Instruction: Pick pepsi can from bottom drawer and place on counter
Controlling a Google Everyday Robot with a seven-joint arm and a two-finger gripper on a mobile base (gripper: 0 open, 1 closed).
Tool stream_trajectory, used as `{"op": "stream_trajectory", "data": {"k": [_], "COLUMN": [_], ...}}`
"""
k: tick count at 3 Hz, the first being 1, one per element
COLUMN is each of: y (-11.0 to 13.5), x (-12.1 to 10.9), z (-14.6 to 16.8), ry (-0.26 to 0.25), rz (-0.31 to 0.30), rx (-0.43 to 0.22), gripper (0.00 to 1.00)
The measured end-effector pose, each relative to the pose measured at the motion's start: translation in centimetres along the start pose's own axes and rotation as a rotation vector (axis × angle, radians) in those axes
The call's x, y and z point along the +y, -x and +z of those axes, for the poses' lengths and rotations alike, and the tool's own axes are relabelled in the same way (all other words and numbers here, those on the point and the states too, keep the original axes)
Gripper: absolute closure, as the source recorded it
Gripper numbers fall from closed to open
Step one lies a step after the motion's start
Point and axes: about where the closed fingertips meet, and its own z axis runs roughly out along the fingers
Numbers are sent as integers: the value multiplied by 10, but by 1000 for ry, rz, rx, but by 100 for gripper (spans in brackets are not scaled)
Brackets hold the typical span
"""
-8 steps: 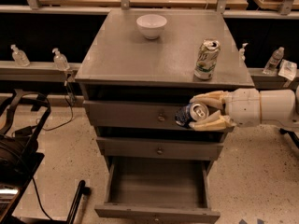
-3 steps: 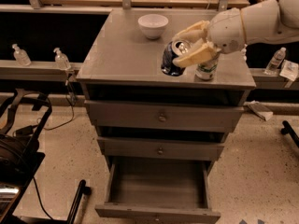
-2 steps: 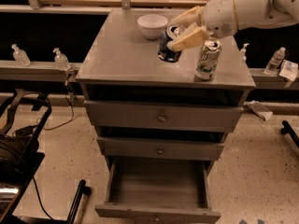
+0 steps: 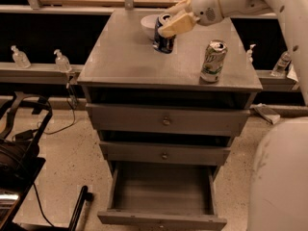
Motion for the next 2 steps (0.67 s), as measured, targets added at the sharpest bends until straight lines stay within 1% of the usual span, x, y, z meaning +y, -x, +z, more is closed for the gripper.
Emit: {"op": "stream_trajectory", "data": {"k": [1,2], "y": [-11,-20], "x": [-21,-44], "z": [18,18], "ry": [-20,-74], "rz": [87,149], "rx": [10,11], "gripper": [100,100]}}
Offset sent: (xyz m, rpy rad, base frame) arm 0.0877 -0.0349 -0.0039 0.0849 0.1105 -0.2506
